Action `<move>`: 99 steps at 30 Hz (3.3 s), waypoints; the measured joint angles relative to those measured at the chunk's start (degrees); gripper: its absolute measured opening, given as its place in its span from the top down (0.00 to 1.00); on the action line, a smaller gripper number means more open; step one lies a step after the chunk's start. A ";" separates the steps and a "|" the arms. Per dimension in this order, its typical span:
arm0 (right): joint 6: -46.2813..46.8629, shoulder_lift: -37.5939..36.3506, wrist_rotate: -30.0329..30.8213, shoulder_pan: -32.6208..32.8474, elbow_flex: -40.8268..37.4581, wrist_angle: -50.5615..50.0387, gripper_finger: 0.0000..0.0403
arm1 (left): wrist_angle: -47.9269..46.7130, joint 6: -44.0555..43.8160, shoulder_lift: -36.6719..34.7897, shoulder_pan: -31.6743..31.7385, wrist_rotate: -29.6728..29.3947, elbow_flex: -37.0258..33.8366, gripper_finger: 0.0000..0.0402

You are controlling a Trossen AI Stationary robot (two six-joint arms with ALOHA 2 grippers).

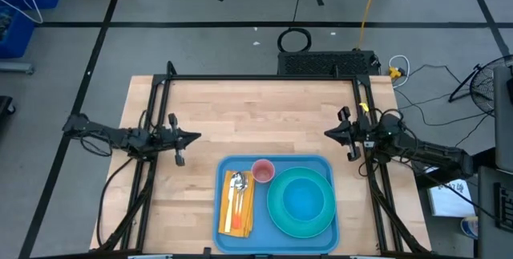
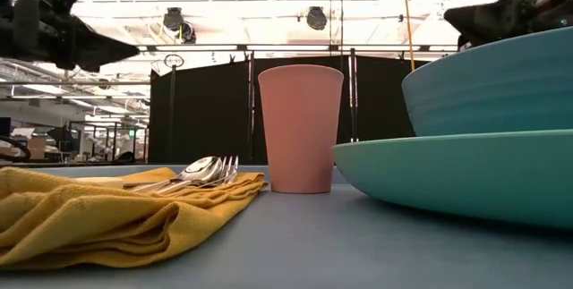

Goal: Set up tray
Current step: Return to Home Position

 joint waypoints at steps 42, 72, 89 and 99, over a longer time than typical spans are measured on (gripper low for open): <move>-5.85 -6.36 10.84 10.73 -2.60 -6.01 1.00 | 0.01 -7.32 -0.44 -0.24 -1.25 0.03 0.97; -5.85 -6.36 10.80 10.73 -2.60 -6.03 1.00 | 0.16 -7.29 -0.44 -0.24 -1.27 0.00 0.86; -5.86 -6.34 10.80 10.73 -2.60 -6.02 1.00 | 0.16 -7.29 -0.44 -0.24 -1.28 0.00 0.86; -5.85 -6.35 10.80 10.73 -2.60 -6.01 1.00 | 0.17 -7.30 -0.44 -0.24 -1.30 0.00 0.86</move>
